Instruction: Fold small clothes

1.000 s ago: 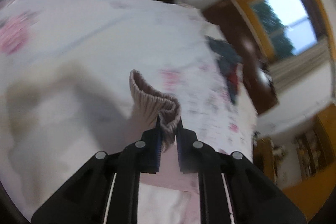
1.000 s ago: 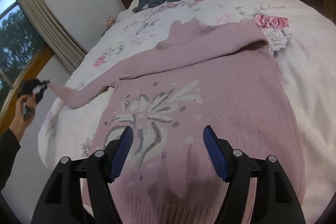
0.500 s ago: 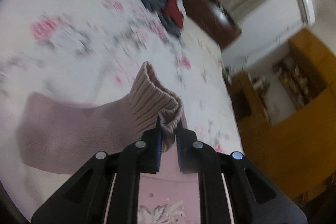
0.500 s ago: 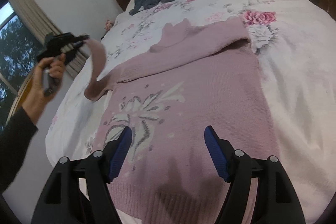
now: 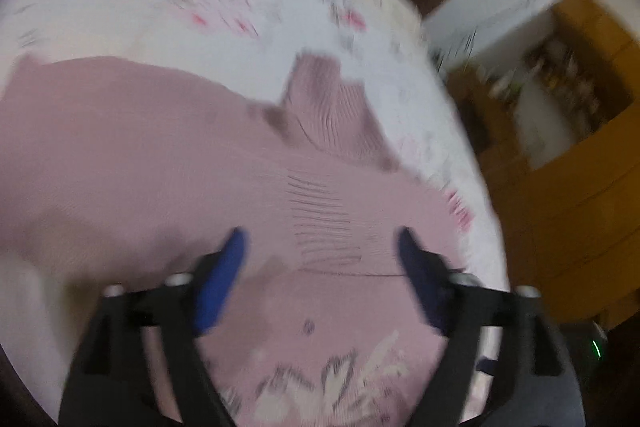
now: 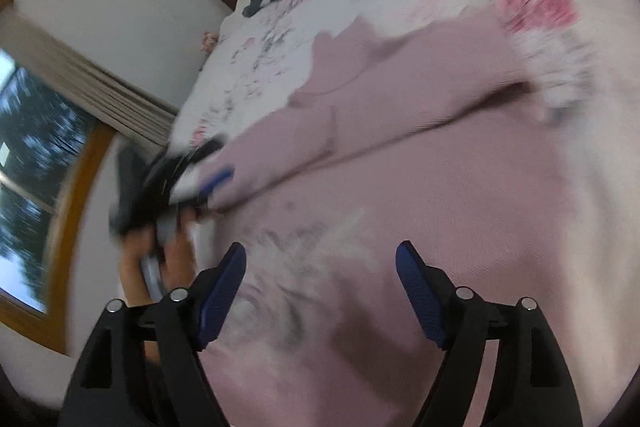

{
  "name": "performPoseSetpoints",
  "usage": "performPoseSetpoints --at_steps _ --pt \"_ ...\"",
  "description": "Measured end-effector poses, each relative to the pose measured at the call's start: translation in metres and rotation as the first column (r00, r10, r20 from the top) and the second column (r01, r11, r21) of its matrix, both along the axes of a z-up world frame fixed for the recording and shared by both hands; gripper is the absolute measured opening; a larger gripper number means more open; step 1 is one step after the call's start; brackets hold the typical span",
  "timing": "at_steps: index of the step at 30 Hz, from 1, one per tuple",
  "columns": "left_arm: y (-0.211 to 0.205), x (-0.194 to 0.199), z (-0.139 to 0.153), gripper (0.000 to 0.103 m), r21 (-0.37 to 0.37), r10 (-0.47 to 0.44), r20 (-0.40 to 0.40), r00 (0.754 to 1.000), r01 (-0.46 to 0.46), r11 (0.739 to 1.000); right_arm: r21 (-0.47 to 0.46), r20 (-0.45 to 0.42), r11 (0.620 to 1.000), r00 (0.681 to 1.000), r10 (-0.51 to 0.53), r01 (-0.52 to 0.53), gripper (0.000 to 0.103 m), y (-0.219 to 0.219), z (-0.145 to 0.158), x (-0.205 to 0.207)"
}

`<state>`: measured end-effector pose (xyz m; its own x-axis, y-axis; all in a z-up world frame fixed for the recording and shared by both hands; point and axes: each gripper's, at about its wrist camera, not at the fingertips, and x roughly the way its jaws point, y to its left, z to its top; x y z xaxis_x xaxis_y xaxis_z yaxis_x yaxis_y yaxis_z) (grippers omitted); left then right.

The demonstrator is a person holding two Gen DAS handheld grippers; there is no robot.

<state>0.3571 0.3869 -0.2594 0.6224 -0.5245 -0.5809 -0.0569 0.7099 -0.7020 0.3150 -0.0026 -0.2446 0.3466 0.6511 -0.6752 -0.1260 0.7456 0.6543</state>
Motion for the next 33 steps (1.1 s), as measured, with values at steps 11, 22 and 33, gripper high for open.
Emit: performPoseSetpoints --at_steps 11,22,33 --pt "0.109 -0.076 -0.022 0.089 -0.291 0.267 0.113 0.957 -0.225 0.93 0.021 -0.359 1.0 0.933 -0.001 0.009 0.055 0.089 -0.086 0.18" --pt "0.149 -0.098 -0.031 0.088 -0.437 0.393 0.099 0.914 -0.315 0.842 0.02 -0.41 0.999 0.911 0.032 -0.026 0.006 0.115 -0.086 0.196" --pt "0.15 -0.099 -0.037 0.088 -0.446 0.413 0.089 0.907 -0.334 0.83 -0.05 -0.116 0.992 0.987 0.109 -0.115 0.006 0.077 0.069 0.203"
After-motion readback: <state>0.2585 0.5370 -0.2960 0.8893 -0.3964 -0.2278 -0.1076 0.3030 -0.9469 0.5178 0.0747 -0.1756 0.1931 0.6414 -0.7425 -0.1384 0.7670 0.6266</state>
